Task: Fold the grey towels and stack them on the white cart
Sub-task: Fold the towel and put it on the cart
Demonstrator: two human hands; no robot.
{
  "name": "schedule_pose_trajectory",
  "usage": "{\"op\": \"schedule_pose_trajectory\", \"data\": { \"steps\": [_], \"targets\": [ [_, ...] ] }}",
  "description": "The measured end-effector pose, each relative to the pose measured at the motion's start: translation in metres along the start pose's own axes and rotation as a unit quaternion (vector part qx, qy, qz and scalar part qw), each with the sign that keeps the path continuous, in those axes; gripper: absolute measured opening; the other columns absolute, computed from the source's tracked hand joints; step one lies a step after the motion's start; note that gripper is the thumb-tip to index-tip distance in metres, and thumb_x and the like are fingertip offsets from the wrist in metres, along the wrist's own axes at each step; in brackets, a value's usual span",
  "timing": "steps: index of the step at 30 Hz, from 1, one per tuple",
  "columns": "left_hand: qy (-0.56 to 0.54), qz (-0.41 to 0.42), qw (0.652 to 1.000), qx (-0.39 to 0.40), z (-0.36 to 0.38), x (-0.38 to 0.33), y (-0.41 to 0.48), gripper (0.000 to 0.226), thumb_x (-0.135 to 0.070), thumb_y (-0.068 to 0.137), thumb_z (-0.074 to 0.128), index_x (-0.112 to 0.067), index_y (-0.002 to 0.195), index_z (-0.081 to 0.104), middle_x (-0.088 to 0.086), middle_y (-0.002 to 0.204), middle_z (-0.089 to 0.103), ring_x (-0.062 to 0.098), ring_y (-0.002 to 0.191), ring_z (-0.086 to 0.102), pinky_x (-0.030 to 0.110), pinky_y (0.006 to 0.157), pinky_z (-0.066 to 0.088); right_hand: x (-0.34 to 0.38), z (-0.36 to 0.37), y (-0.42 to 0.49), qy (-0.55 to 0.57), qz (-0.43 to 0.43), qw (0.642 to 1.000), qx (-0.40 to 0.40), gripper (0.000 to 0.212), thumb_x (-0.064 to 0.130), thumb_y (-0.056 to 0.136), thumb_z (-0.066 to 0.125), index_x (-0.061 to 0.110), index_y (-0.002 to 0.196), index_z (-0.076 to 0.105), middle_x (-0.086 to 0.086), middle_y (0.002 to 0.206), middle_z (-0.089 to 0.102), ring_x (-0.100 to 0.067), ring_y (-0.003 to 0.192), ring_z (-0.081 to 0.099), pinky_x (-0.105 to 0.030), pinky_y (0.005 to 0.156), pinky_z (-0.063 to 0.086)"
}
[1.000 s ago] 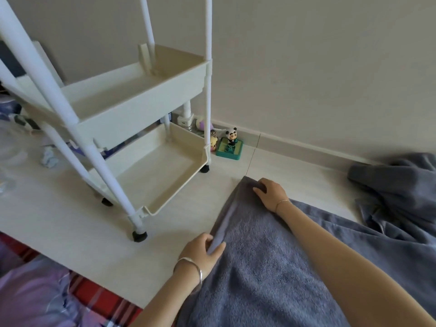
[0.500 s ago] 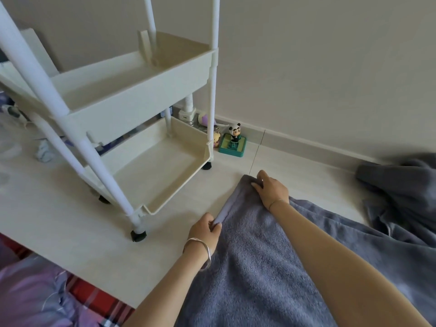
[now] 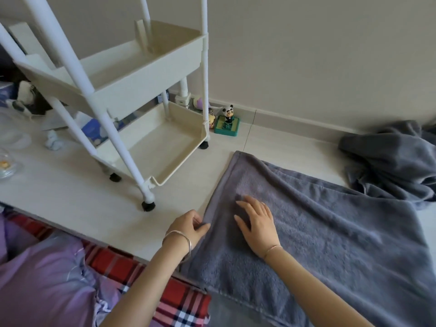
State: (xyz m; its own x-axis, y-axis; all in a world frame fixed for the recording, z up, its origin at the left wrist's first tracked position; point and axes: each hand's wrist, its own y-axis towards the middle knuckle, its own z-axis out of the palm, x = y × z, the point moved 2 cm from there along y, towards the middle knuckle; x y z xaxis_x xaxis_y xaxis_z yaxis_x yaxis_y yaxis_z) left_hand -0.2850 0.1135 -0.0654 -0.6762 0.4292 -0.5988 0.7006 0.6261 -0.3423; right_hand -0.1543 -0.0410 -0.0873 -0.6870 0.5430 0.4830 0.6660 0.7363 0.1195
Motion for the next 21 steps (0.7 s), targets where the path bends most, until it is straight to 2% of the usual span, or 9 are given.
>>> {"op": "schedule_pose_trajectory", "data": {
  "steps": [3,5,8,9,12,14,17,19,21],
  "targets": [
    [-0.019,0.002,0.999,0.029,-0.003,0.007,-0.010,0.030,-0.031,0.084,0.067,-0.022,0.066,0.045,-0.008,0.065,0.051,0.017,0.071,0.051,0.024,0.064,0.039,0.002,0.005,-0.014,-0.026,0.009,0.999,0.029,0.064,0.053,0.088,0.018,0.021,0.135,0.047,0.000,0.150,0.034,-0.021,0.141,0.026,-0.032,0.118,0.003],
    [0.001,-0.002,0.998,0.056,-0.002,0.016,-0.019,0.029,-0.034,0.084,0.066,-0.022,0.068,0.045,-0.008,0.066,0.049,0.016,0.070,0.049,0.024,0.064,0.036,0.010,0.001,-0.022,-0.004,0.012,1.000,0.002,0.059,0.051,0.090,0.023,0.020,0.133,0.050,-0.001,0.148,0.037,-0.021,0.140,0.027,-0.034,0.117,0.007],
    [0.031,0.030,0.993,0.110,0.001,0.022,-0.041,0.023,-0.038,0.087,0.062,-0.017,0.083,0.054,-0.004,0.078,0.056,0.018,0.079,0.055,0.028,0.068,0.040,0.023,-0.002,-0.041,0.032,-0.022,0.998,-0.040,0.045,0.043,0.093,0.035,0.020,0.126,0.055,-0.001,0.142,0.045,-0.016,0.133,0.032,-0.042,0.114,0.024],
    [0.004,0.046,0.993,0.108,0.002,0.021,-0.049,0.025,-0.036,0.089,0.060,-0.012,0.086,0.056,-0.002,0.081,0.058,0.020,0.081,0.056,0.030,0.069,0.042,0.024,-0.002,-0.047,0.034,-0.034,0.997,-0.052,0.041,0.041,0.093,0.038,0.020,0.123,0.057,-0.001,0.140,0.046,-0.016,0.131,0.034,-0.044,0.113,0.028],
    [-0.072,0.042,0.996,0.038,-0.003,0.023,-0.058,0.030,-0.028,0.095,0.050,0.002,0.095,0.052,0.009,0.081,0.054,0.026,0.080,0.055,0.031,0.068,0.038,0.023,-0.004,-0.056,0.044,-0.032,0.996,-0.066,0.036,0.039,0.092,0.040,0.020,0.116,0.059,0.000,0.137,0.049,-0.017,0.128,0.039,-0.045,0.111,0.029],
    [-0.068,0.013,0.997,0.027,-0.005,0.030,-0.058,0.025,-0.027,0.097,0.046,-0.005,0.083,0.047,0.007,0.073,0.049,0.024,0.072,0.050,0.031,0.064,0.034,0.025,-0.004,-0.058,0.044,-0.031,0.997,-0.059,0.036,0.041,0.092,0.039,0.021,0.113,0.060,0.001,0.135,0.051,-0.018,0.127,0.041,-0.045,0.111,0.029],
    [-0.045,-0.015,0.999,0.003,-0.001,0.041,-0.056,0.034,-0.026,0.096,0.049,-0.019,0.067,0.033,-0.001,0.063,0.040,0.021,0.062,0.044,0.031,0.060,0.029,0.025,0.000,-0.063,0.024,-0.046,0.998,-0.039,0.035,0.041,0.091,0.040,0.022,0.113,0.059,0.001,0.132,0.053,-0.020,0.125,0.044,-0.047,0.110,0.031],
    [-0.032,-0.025,0.999,-0.019,0.000,0.042,-0.056,0.038,-0.026,0.096,0.050,-0.019,0.065,0.029,-0.002,0.060,0.036,0.019,0.058,0.039,0.030,0.056,0.023,0.023,0.002,-0.065,0.017,-0.044,0.999,-0.023,0.037,0.041,0.091,0.039,0.020,0.114,0.060,0.001,0.131,0.053,-0.021,0.125,0.045,-0.048,0.109,0.032],
    [0.010,-0.027,0.999,-0.020,0.000,0.039,-0.054,0.030,-0.027,0.096,0.049,-0.015,0.072,0.035,-0.001,0.063,0.042,0.026,0.066,0.047,0.029,0.058,0.026,0.020,0.002,-0.066,0.015,-0.031,0.999,-0.010,0.042,0.044,0.091,0.037,0.019,0.118,0.060,0.001,0.133,0.052,-0.022,0.126,0.045,-0.047,0.111,0.030]
  ]
}}
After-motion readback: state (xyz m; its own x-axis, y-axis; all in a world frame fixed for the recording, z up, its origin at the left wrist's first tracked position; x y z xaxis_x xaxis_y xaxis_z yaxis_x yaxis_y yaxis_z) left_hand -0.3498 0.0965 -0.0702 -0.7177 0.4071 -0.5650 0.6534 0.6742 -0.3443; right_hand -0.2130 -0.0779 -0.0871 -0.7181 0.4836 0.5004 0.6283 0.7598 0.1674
